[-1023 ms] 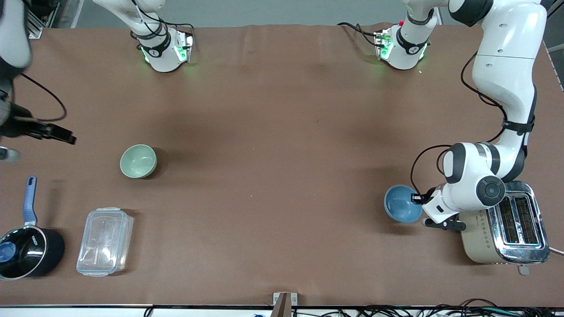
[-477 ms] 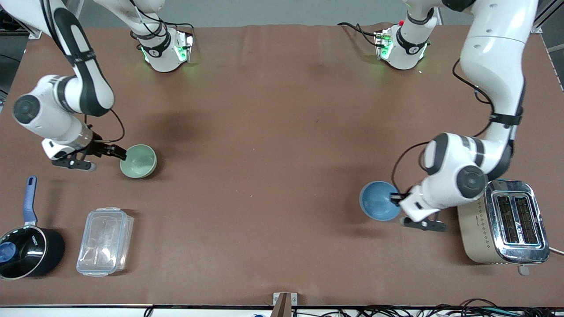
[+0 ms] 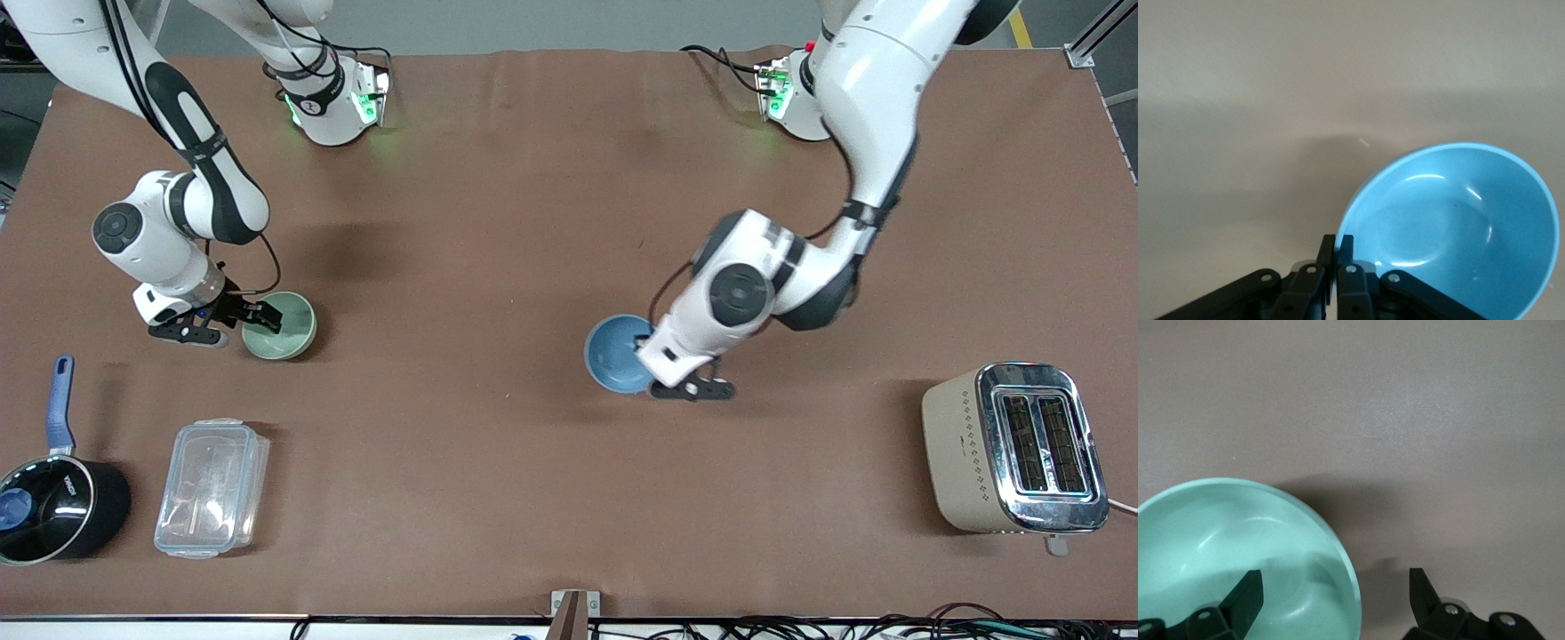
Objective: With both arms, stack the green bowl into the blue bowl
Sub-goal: 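Grip the blue bowl with the left gripper while the right gripper reaches the green bowl, then slide the blue bowl toward the middle while the right gripper grips the green bowl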
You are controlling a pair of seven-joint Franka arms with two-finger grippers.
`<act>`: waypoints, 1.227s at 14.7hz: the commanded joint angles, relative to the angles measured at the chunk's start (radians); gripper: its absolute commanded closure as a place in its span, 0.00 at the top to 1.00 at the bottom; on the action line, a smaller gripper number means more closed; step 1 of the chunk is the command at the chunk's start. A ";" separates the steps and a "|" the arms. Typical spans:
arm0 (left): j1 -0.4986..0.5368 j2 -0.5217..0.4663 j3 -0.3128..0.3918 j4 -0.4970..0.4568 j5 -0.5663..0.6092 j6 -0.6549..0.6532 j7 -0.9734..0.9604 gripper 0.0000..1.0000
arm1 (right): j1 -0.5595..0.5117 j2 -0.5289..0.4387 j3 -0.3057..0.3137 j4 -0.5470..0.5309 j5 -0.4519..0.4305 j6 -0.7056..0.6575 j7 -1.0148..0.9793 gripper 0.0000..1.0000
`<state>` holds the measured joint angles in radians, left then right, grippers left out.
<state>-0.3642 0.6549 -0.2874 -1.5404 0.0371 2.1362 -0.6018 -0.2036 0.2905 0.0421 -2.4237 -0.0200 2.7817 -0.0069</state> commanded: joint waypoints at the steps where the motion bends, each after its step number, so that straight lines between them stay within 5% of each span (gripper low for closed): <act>1: -0.064 0.045 0.004 0.020 -0.003 0.022 -0.070 0.00 | -0.016 -0.011 0.010 -0.023 -0.011 0.027 -0.007 0.72; 4: -0.127 0.074 0.004 0.017 -0.005 0.094 -0.117 0.01 | -0.019 -0.011 0.010 -0.018 -0.011 0.018 -0.007 0.30; 7: -0.150 0.104 0.005 0.019 0.000 0.131 -0.151 0.04 | -0.019 -0.014 0.010 -0.014 -0.011 0.009 0.001 0.00; 9: -0.150 0.104 0.004 0.019 0.000 0.148 -0.151 0.19 | -0.017 -0.037 0.015 0.039 -0.009 -0.138 -0.001 0.00; 10: -0.150 0.103 0.005 0.020 -0.003 0.148 -0.153 0.49 | -0.013 -0.059 0.016 0.090 -0.008 -0.257 0.002 0.00; 11: -0.150 0.095 0.004 0.022 0.000 0.148 -0.159 0.99 | -0.007 -0.074 0.018 0.153 0.002 -0.381 0.007 0.00; 15: -0.081 -0.027 0.019 0.060 0.010 0.032 -0.147 1.00 | 0.099 -0.085 0.030 0.351 0.080 -0.701 0.114 0.00; 18: 0.026 -0.141 0.024 0.115 0.012 -0.140 -0.110 1.00 | 0.231 -0.083 0.033 0.439 0.094 -0.787 0.318 0.00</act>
<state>-0.4048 0.6178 -0.2685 -1.4227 0.0379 2.0971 -0.7370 -0.0638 0.2050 0.0754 -2.0289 0.0616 2.0370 0.1823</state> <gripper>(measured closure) 0.216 0.947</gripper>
